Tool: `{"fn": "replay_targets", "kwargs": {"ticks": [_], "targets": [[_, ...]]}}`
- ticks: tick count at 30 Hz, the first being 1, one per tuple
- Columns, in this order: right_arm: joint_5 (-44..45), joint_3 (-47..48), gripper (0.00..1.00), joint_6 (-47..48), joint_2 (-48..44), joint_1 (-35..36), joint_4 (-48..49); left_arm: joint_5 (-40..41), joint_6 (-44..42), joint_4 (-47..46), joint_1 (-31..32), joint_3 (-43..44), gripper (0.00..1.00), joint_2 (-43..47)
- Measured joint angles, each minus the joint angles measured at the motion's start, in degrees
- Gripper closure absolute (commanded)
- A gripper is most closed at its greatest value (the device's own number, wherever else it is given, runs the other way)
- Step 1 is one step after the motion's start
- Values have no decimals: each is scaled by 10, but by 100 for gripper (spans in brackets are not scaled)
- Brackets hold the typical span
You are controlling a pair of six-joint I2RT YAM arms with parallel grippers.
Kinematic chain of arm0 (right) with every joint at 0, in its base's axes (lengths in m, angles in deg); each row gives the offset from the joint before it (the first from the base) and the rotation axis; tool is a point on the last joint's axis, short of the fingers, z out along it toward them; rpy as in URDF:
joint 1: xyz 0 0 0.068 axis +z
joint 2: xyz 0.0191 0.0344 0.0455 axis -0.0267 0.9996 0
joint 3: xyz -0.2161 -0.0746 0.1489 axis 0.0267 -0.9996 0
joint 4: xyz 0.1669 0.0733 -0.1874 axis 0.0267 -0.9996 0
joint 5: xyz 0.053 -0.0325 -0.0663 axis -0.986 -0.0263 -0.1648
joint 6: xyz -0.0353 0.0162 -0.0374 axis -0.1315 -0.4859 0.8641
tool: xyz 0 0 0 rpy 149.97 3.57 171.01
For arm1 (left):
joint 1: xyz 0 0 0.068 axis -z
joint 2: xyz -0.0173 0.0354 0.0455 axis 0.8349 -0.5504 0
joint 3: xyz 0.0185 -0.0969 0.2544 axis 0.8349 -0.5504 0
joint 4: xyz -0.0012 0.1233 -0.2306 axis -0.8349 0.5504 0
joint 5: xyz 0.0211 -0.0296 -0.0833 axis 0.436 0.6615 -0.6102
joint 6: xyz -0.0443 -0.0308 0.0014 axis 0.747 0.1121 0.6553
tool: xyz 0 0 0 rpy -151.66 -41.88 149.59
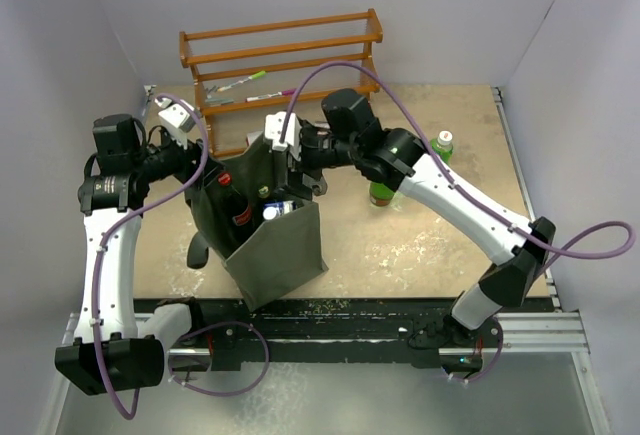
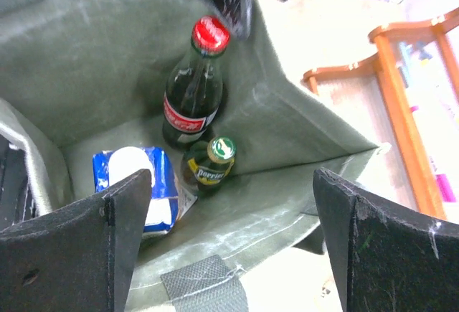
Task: Place the beverage into the canvas bag
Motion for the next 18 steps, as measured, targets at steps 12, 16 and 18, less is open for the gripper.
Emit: {"fn": "replay_targets", "kwargs": {"ticks": [12, 16, 18], "targets": [[0, 56, 5, -71, -79, 0, 19, 0, 0, 1, 0, 0, 33, 4], [22, 50, 5, -79, -104, 0, 23, 4, 1, 0, 0, 0, 31, 5], [35, 30, 5, -78, -122, -7, 32, 7, 1, 0, 0, 0, 30, 7]]}}
